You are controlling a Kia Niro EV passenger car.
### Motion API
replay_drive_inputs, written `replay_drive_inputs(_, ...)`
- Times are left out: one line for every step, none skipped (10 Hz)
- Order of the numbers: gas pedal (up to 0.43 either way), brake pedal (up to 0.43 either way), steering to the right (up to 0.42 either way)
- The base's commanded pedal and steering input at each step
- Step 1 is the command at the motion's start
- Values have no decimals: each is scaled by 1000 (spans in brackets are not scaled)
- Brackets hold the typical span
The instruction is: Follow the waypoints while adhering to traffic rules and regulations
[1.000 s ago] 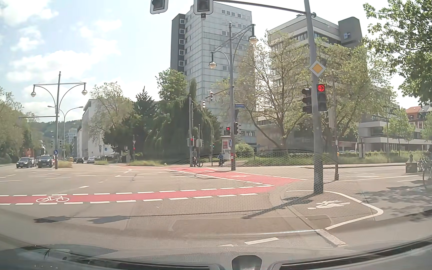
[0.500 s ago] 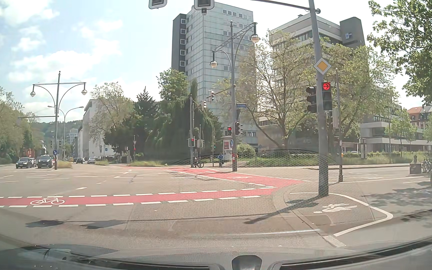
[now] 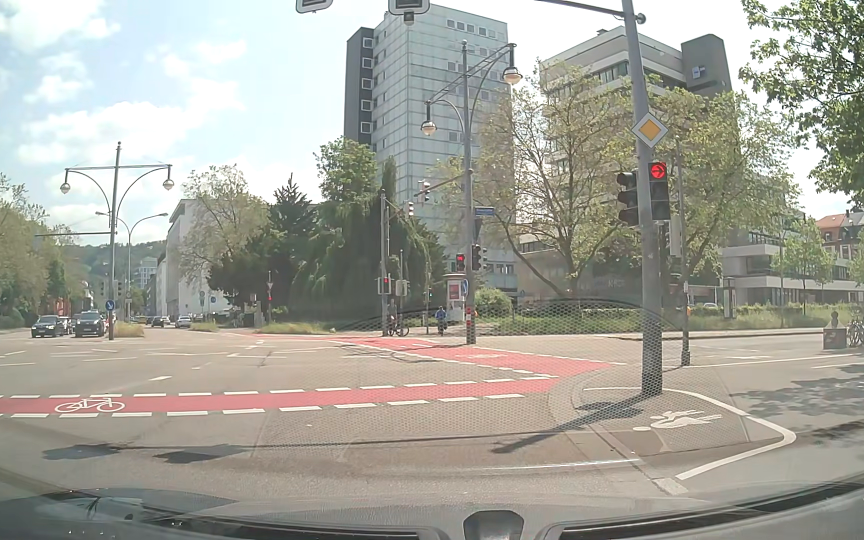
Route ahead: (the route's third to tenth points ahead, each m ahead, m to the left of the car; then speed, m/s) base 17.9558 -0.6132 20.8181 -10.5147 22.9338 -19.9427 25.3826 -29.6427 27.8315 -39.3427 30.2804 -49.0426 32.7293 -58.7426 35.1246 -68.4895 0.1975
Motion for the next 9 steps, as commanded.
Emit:
replay_drive_inputs(0,165,-41)
replay_drive_inputs(0,177,-41)
replay_drive_inputs(0,189,-42)
replay_drive_inputs(0,189,-42)
replay_drive_inputs(0,201,-41)
replay_drive_inputs(0,220,-41)
replay_drive_inputs(0,232,-42)
replay_drive_inputs(0,232,-41)
replay_drive_inputs(0,232,-41)
